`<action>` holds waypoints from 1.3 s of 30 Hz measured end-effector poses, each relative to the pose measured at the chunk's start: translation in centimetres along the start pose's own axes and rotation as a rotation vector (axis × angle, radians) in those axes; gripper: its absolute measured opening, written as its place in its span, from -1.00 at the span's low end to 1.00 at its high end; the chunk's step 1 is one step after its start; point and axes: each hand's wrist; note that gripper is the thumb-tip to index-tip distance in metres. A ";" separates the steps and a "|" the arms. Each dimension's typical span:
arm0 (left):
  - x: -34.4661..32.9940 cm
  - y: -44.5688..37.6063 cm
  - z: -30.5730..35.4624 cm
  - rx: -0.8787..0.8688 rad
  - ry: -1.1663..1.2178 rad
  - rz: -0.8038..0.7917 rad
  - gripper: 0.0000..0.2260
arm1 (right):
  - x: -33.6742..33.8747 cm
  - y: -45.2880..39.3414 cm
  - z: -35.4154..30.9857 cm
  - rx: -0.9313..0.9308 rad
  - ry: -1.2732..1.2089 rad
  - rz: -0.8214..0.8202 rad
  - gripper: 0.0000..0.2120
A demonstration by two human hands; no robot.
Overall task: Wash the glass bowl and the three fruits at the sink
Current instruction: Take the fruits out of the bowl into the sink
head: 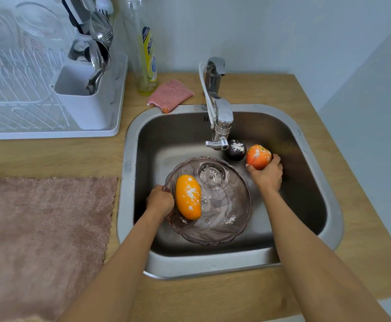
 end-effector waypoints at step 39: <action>-0.3 0.2 0.1 0.106 0.295 -0.263 -0.77 | -4.7 12.6 -2.7 0.372 0.420 -0.613 -0.16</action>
Point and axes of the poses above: each hand's wrist, its own y-axis away from the middle knuckle, its own x-axis out of the back of the hand, z = x × y, and after that the axes turned 5 degrees about -z, right-handed
